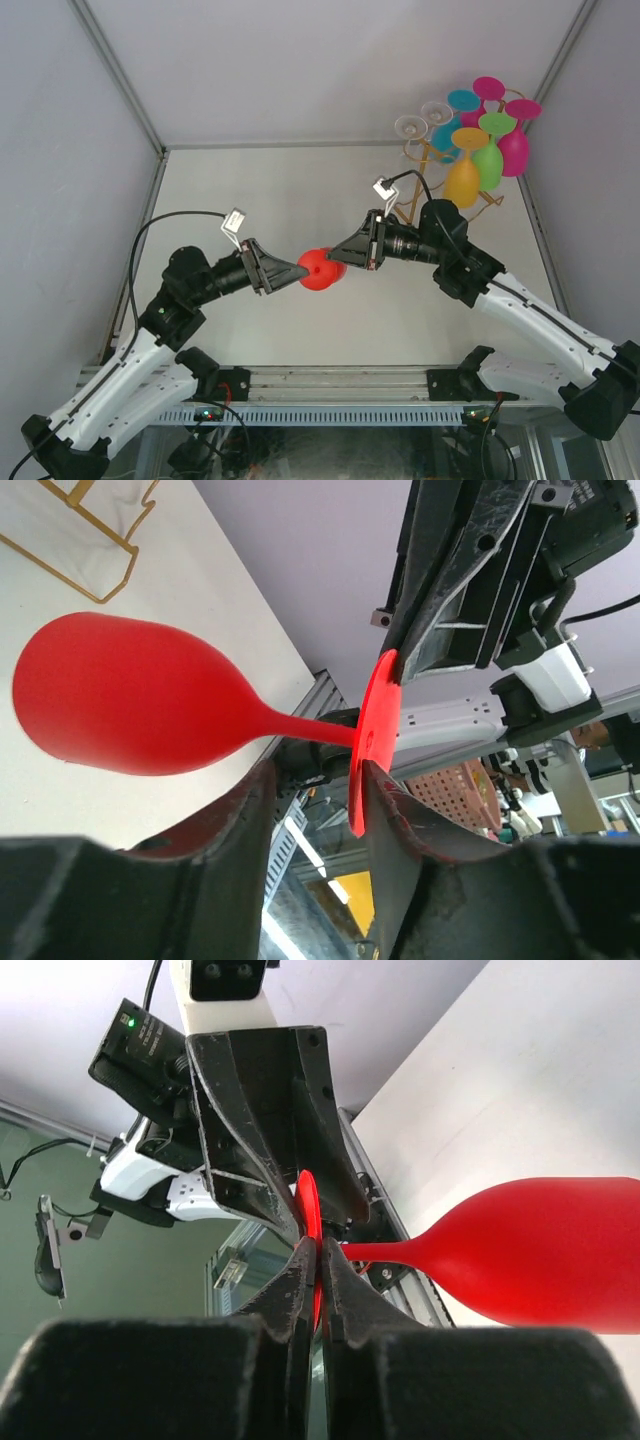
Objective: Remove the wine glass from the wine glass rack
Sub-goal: Place the wine glass at the center of the board.
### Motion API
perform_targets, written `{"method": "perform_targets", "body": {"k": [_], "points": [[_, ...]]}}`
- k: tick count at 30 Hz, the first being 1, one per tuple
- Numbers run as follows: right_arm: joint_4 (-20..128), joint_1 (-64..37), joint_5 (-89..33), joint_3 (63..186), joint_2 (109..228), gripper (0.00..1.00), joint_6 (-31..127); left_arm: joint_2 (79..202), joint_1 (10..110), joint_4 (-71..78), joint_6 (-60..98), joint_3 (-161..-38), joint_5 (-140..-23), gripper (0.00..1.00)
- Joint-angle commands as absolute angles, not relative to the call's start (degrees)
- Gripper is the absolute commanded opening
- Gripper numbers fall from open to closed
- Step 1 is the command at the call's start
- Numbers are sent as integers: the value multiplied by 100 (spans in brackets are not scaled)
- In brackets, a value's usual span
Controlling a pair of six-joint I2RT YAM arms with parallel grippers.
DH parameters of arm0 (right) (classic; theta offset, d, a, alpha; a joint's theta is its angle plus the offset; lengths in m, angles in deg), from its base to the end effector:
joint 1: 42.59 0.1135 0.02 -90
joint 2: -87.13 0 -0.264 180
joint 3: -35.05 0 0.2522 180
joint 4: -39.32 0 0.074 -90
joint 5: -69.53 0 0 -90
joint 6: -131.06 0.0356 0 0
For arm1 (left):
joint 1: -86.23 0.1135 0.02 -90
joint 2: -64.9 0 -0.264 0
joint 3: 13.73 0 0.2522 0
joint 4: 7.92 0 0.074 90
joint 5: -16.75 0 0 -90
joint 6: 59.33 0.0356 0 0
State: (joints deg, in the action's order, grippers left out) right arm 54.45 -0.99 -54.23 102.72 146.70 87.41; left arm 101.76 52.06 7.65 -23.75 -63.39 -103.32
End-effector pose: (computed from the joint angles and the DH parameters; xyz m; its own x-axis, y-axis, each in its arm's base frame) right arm 0.1654 0.1733 0.3640 -0.7610 0.1288 -0.6358 -0.5995 0.2352 0.7651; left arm 0.1219 -0.1043 0.3227 -0.7554 -0.3379 -0.5615 0.4912 0.2751 -0.8264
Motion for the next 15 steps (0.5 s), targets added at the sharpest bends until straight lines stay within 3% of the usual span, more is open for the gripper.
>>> {"method": "perform_targets", "body": {"k": [1,9,11,15], "points": [[4991,40,-5692,10295,14742,0,8659,10169,5168,283,-2295,-6548,-10322,41],[5002,128,-5728,10295,14808,0,8632,10091,5168,232,-2154,-6460,-10586,1],[5078,127,-5684,10296,14775,0,8586,10015,5169,262,-2072,-6442,-10542,0],[5481,127,-5419,10295,14650,37,8381,9865,5168,521,-1805,-6494,-10388,0]]}}
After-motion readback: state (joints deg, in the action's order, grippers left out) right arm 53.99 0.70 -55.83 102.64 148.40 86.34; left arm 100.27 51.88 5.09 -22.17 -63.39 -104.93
